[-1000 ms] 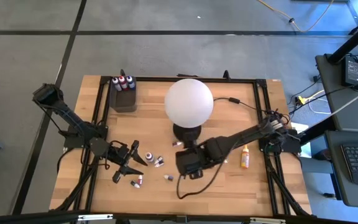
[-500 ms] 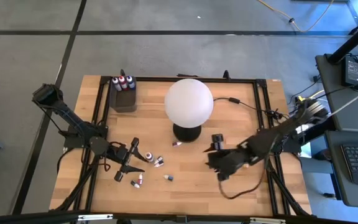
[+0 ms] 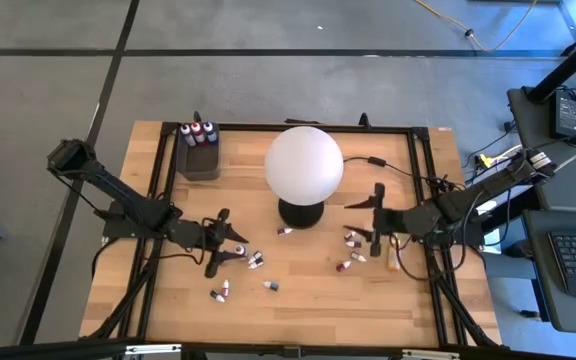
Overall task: Pick & Place food coloring
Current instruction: Put the big violet food coloring bottle into the black container
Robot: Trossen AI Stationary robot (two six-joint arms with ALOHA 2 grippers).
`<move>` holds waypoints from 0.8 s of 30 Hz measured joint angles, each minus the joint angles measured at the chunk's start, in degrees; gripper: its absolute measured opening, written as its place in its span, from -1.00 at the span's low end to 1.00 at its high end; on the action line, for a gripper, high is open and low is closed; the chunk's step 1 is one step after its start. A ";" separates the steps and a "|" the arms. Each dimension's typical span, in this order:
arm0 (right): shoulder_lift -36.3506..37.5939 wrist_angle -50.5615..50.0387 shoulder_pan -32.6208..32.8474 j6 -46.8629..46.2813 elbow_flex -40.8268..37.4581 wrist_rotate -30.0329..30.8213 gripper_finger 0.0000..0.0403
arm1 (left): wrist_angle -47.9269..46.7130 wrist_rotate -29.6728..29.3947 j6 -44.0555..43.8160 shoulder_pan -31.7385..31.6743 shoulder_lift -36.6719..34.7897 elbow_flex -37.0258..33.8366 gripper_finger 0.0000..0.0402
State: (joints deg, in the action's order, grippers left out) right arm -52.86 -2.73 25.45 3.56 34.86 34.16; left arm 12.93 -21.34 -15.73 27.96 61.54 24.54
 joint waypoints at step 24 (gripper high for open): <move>2.76 0.23 -7.35 -1.99 -4.38 -0.34 0.14 | -7.00 -0.99 -9.54 -0.15 7.49 0.13 -0.11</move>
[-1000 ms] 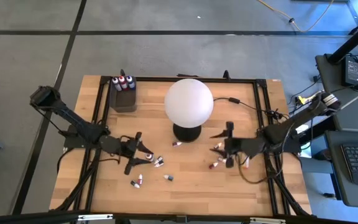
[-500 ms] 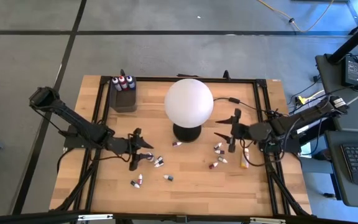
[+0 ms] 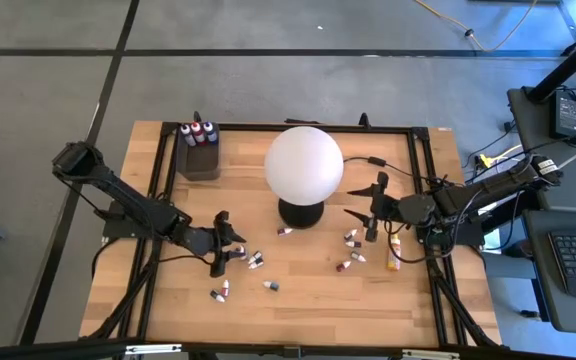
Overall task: Pick & Place food coloring
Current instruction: Put the big violet food coloring bottle into the black container
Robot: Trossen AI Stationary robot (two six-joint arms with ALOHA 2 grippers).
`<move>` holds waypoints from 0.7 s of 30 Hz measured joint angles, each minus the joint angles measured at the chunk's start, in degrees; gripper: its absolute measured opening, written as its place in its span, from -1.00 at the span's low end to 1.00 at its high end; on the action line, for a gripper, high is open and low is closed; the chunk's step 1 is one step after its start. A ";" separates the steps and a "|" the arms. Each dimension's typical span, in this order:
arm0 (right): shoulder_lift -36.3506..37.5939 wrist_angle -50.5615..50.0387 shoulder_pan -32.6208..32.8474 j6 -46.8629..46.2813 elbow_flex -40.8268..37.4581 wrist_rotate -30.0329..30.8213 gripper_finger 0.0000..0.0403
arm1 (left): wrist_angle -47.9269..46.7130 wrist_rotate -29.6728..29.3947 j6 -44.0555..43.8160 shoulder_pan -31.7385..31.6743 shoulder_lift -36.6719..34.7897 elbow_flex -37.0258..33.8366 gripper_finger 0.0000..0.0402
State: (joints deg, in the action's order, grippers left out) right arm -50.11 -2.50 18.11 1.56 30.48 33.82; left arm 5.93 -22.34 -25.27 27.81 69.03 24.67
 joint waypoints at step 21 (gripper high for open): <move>0.00 0.13 0.00 0.20 0.00 0.02 0.14 | 0.91 5.57 -6.59 0.00 1.91 -0.07 -0.10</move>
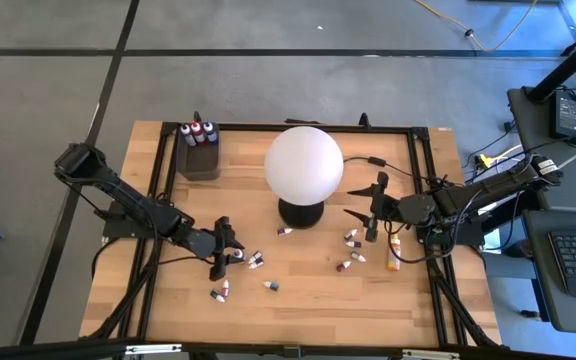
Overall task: Pick & Place food coloring
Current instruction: Put the big violet food coloring bottle into the black container
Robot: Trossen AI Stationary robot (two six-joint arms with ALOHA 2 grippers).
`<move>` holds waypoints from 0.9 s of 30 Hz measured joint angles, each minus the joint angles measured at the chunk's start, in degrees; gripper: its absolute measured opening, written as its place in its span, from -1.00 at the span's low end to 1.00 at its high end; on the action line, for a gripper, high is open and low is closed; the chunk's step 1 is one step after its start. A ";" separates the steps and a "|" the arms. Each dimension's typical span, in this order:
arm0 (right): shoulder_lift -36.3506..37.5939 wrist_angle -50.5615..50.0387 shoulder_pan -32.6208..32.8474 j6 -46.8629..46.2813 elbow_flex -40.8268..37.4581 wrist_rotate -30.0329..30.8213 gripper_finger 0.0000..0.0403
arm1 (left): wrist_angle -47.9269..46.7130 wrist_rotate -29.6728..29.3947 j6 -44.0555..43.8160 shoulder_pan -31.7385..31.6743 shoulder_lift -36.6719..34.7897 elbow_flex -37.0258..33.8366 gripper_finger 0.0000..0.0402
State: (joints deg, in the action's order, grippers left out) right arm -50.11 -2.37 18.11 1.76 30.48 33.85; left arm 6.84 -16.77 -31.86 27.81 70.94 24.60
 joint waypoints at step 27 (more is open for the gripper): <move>-0.02 -0.37 0.02 0.46 0.00 0.02 0.14 | 0.39 -1.92 0.07 -0.07 -0.11 0.08 -0.34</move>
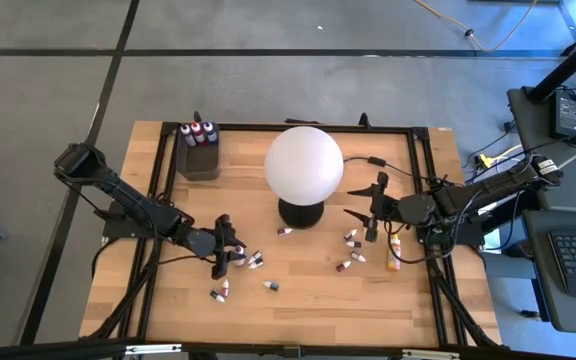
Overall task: Pick & Place food coloring
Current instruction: Put the big violet food coloring bottle into the black container
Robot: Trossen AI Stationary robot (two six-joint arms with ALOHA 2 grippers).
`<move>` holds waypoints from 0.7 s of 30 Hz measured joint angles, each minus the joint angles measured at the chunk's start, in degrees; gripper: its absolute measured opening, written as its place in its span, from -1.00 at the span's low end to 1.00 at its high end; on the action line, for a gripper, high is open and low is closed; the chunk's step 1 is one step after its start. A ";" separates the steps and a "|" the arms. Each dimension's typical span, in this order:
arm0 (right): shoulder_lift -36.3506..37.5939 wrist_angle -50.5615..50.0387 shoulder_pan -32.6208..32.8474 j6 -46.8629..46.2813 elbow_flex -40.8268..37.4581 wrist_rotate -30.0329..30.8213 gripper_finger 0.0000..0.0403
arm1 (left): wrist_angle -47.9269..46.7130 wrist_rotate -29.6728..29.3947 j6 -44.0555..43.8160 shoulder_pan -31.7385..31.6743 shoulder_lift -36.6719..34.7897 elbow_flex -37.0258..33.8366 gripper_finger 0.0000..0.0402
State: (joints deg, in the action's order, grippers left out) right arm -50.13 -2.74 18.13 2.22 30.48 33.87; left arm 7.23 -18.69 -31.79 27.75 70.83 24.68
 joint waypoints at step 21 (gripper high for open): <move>0.00 -1.66 0.00 -0.13 0.00 0.00 0.14 | -3.17 -8.77 1.89 -0.04 -5.46 -0.15 -0.44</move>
State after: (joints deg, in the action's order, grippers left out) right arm -50.13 -4.40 18.13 2.09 30.48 33.87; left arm 4.06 -27.46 -29.89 27.70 65.36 24.53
